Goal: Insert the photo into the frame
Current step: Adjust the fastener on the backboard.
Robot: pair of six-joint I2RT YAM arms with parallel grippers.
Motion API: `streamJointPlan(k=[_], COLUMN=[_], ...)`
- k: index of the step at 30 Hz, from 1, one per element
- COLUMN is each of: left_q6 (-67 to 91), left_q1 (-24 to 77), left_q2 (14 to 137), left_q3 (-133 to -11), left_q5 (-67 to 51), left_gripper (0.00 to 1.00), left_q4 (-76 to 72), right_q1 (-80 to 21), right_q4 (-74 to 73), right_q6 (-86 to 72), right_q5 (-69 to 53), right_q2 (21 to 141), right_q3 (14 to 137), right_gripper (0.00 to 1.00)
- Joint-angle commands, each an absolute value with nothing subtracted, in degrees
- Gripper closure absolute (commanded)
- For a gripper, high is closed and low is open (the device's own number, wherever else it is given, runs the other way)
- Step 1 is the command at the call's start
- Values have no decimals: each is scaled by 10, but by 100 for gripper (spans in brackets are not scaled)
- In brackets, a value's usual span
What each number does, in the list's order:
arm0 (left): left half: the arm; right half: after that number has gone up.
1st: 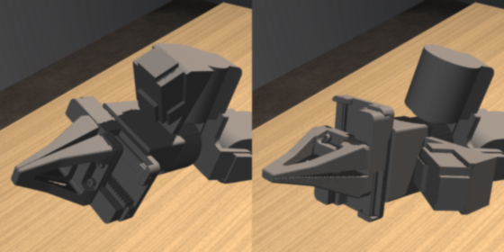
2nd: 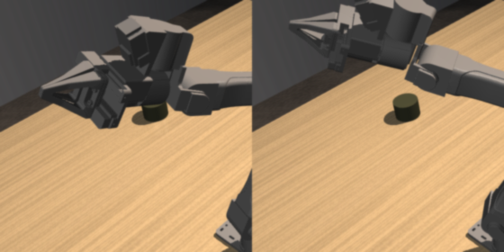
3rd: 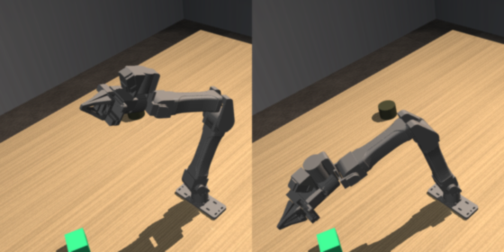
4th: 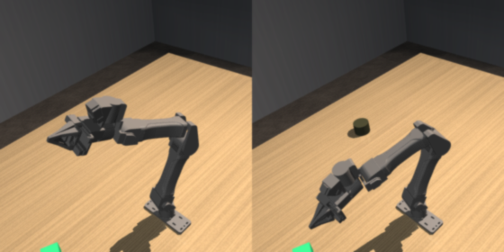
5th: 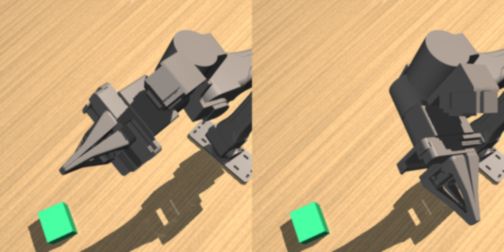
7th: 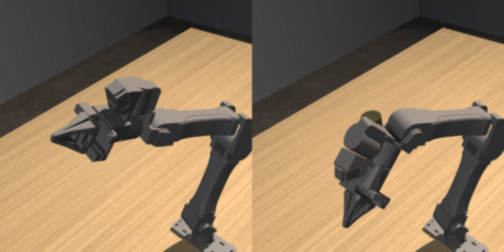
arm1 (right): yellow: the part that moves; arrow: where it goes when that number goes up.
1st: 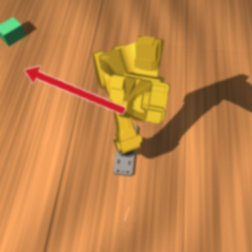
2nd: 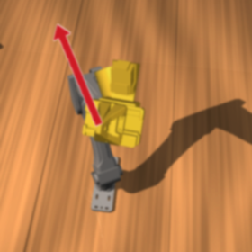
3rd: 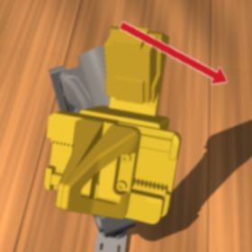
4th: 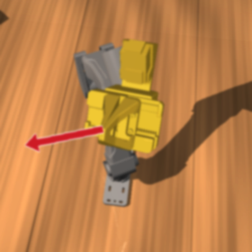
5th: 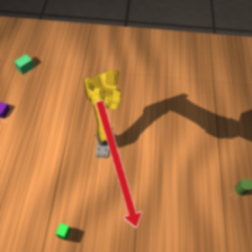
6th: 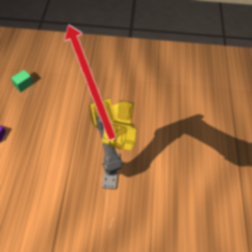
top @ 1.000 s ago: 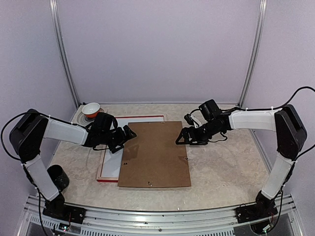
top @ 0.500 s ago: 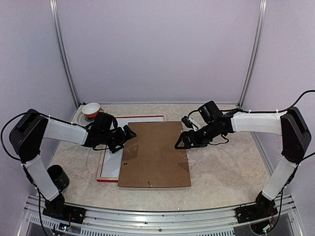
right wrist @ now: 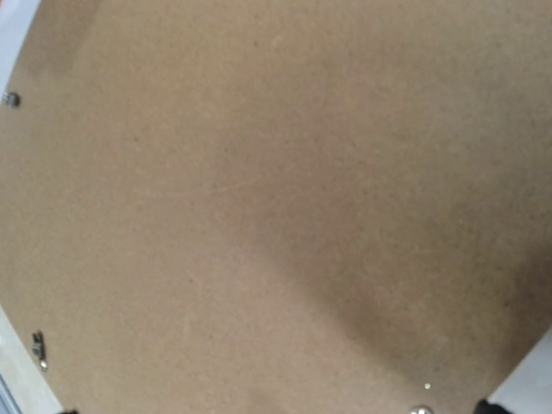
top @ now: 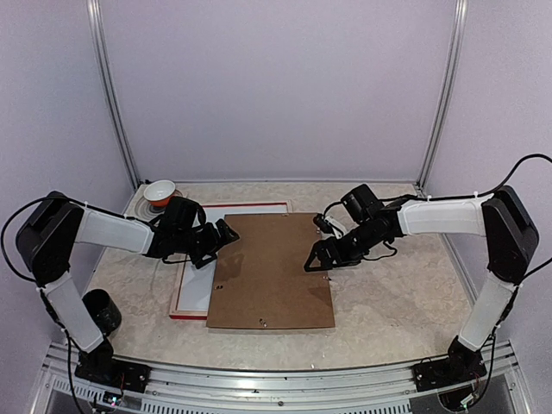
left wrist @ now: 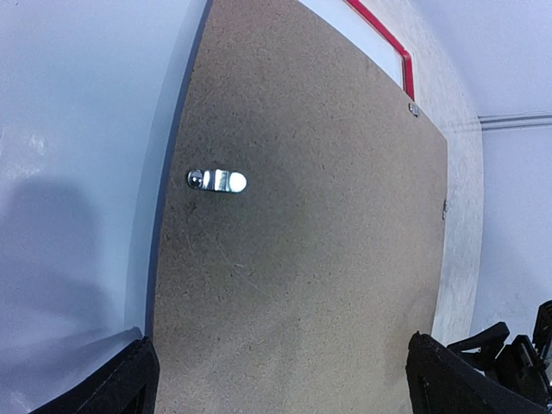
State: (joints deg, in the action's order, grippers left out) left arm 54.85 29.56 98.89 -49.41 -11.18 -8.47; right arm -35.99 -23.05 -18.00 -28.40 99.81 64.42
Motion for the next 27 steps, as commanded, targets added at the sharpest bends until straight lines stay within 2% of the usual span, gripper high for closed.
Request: streamJointPlan(k=[1,27], left_q6=[549,549], left_q1=[296,296], left_q2=[982,989], left_q3=[-488,-491], left_q5=[-121,-125], left_gripper=[1,1], left_q4=[-89,-91], right_q1=[-370,-393], right_q4=[-236,-243], right_q6=[-170,-171], right_q5=[-290,-299], right_q2=[1015,1019], right_q3=[638,621], right_gripper=[1,1])
